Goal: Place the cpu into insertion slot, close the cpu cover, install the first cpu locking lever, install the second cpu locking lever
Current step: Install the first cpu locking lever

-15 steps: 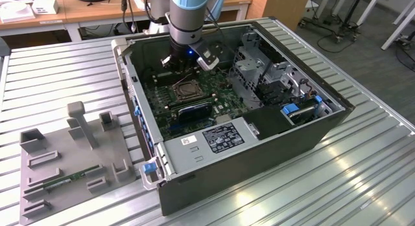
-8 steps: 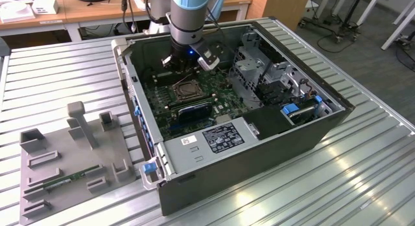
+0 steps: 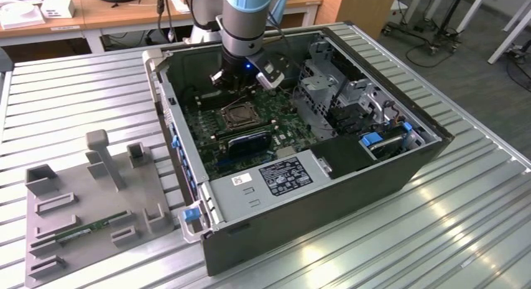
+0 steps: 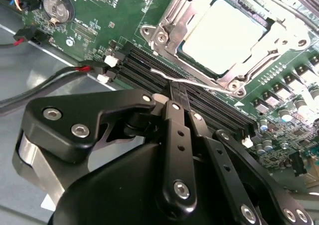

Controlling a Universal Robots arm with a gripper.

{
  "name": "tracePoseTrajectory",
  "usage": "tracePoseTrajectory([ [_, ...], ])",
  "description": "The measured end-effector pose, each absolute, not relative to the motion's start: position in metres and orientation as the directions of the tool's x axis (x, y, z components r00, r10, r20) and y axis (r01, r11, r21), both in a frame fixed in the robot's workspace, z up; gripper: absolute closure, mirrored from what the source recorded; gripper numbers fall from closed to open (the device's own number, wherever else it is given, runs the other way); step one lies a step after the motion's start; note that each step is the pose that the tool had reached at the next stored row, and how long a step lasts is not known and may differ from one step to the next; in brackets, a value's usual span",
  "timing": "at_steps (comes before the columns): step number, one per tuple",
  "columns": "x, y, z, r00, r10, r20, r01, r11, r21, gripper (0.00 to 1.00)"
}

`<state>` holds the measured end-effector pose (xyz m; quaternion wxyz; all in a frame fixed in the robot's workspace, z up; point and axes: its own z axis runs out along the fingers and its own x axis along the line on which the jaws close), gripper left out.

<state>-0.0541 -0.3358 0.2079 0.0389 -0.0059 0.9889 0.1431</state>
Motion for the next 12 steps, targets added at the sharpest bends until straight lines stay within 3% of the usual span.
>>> tracePoseTrajectory([
  [12, -0.0515, -0.3357, 0.2072, -0.997, -0.001, -0.079, -0.023, 0.959, 0.282, 0.89],
])
